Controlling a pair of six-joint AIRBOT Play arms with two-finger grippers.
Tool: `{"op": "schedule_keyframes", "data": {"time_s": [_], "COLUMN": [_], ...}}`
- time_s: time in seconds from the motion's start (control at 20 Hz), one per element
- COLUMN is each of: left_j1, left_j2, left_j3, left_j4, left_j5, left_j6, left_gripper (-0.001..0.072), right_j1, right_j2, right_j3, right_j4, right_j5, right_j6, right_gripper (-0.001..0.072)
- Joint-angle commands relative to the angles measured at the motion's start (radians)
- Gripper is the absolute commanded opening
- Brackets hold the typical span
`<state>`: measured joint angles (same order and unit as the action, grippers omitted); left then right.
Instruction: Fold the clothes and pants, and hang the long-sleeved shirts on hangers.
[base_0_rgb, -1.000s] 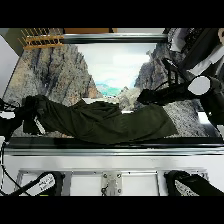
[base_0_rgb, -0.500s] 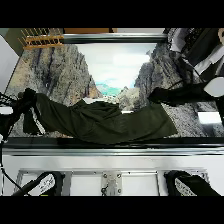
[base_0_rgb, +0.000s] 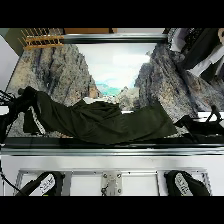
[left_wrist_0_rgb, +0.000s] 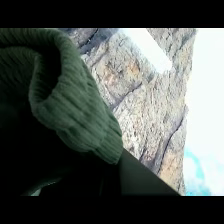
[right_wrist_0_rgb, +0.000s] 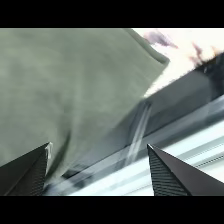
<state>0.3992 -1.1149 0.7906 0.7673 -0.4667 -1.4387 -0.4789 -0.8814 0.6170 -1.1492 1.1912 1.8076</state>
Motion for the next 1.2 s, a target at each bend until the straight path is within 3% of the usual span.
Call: {"op": "schedule_keyframes", "data": {"time_s": [0.0,0.2,0.5,0.65,0.7,0.75,0.8,0.85,1.15], "left_j1": [0.000,0.000,0.000,0.000,0.002,0.002,0.002,0.009,0.233], "left_j2": [0.002,0.002,0.002,0.002,0.002,0.002,0.002,0.002,0.111], "left_j3": [-0.003,-0.003,-0.003,-0.003,-0.003,-0.002,0.006,0.021,0.229], "left_j4": [0.000,0.000,0.000,0.000,0.000,0.000,0.000,0.001,-0.001], "left_j5": [-0.013,-0.009,-0.008,-0.001,-0.002,-0.005,-0.022,-0.053,-0.473], "left_j6": [0.003,0.003,0.003,0.003,0.003,0.003,0.003,0.004,0.044], "left_gripper": [0.0021,0.0021,0.0021,0.0021,0.0021,0.0021,0.0021,0.0021,0.0021], "right_j1": [-0.008,0.134,0.354,0.376,0.374,0.373,0.372,0.365,0.141], "right_j2": [-0.027,-0.112,-0.195,-0.192,-0.191,-0.191,-0.191,-0.191,-0.047], "right_j3": [-0.156,-0.188,-0.187,-0.184,-0.180,-0.168,-0.148,-0.108,0.351], "right_j4": [0.105,0.193,0.227,0.239,0.237,0.237,0.232,0.205,-0.214], "right_j5": [-0.121,-0.229,-0.325,-0.330,-0.327,-0.323,-0.313,-0.283,0.075], "right_j6": [-0.063,-0.141,-0.141,-0.158,-0.175,-0.195,-0.210,-0.212,-0.212], "right_gripper": [0.0652,0.0652,0.0652,0.0645,0.0482,0.0230,0.0103,0.0022,0.0020]}}
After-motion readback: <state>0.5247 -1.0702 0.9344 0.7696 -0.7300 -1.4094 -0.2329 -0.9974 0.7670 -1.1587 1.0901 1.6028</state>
